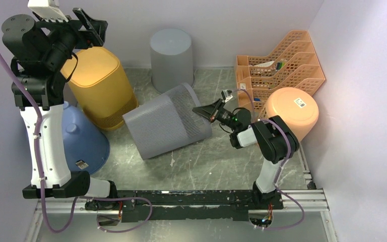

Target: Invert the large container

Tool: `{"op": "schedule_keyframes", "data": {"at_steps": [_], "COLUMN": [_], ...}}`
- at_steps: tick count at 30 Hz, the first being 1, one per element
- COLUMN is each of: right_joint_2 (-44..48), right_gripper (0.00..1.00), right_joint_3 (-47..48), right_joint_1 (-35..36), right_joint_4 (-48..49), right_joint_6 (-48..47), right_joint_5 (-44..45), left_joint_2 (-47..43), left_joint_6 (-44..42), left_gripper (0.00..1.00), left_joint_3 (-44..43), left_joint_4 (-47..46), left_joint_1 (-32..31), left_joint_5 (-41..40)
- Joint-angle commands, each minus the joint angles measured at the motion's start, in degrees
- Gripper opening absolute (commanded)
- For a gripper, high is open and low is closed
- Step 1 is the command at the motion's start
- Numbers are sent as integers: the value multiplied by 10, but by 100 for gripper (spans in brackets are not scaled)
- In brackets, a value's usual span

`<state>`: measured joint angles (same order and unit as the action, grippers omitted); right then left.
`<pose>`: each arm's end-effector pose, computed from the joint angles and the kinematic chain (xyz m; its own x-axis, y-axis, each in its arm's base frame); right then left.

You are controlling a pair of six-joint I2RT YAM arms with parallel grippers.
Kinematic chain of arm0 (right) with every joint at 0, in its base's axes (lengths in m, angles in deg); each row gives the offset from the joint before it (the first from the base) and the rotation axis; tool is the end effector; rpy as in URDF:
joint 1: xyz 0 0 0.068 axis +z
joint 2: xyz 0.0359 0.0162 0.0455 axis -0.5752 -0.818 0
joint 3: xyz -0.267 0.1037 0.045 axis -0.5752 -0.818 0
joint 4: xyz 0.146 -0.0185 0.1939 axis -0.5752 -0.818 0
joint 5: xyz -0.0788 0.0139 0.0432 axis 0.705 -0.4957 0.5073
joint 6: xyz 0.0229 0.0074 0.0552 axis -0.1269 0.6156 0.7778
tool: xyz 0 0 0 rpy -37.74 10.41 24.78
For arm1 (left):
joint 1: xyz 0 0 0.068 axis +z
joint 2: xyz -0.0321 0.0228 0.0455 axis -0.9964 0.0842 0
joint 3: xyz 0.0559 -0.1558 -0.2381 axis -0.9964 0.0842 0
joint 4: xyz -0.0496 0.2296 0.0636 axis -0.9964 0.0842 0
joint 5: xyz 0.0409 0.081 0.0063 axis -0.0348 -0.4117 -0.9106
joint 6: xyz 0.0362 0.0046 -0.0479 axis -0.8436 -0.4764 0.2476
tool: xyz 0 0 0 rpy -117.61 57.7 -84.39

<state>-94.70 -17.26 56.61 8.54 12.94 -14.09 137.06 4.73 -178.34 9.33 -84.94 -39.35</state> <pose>0.2895 0.1446 0.2256 -0.8127 0.5027 -0.2947 -0.3680 -0.0506 0.9284 0.2112 -0.0099 0.6018 0.0709 -0.2351 -0.9694 0.2579 0.9431 -0.2098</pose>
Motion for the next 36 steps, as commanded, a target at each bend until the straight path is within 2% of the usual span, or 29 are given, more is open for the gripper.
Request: {"op": "schedule_keyframes", "data": {"at_steps": [1,3,6,13,20,29,36], "right_joint_2": [-133,-171,-174,-65,-7,-41,-104], "right_gripper": [0,0,0,0,0,0,0], "right_joint_3": [-15,3,19,47,110,211,215], "right_joint_1": [-53,-62,-60,-49,12,123,121], "right_joint_4": [150,165,164,166,166,167,168], "right_joint_6": [45,60,57,89,152,188,194], "right_joint_5": [-41,-53,-67,-95,-66,3,8], "left_joint_2": [13,15,18,33,44,52,41], "left_joint_6": [-11,-15,-20,-20,-20,-34,-37], "left_gripper": [93,93,93,93,93,94,94], "left_joint_3": [-22,-23,-23,-45,-70,-117,-102], "left_joint_4": [11,12,15,23,33,65,65], "left_joint_1": [5,5,5,4,0,-1,-1], "left_joint_5": [9,5,-2,-5,-9,-23,-29]}}
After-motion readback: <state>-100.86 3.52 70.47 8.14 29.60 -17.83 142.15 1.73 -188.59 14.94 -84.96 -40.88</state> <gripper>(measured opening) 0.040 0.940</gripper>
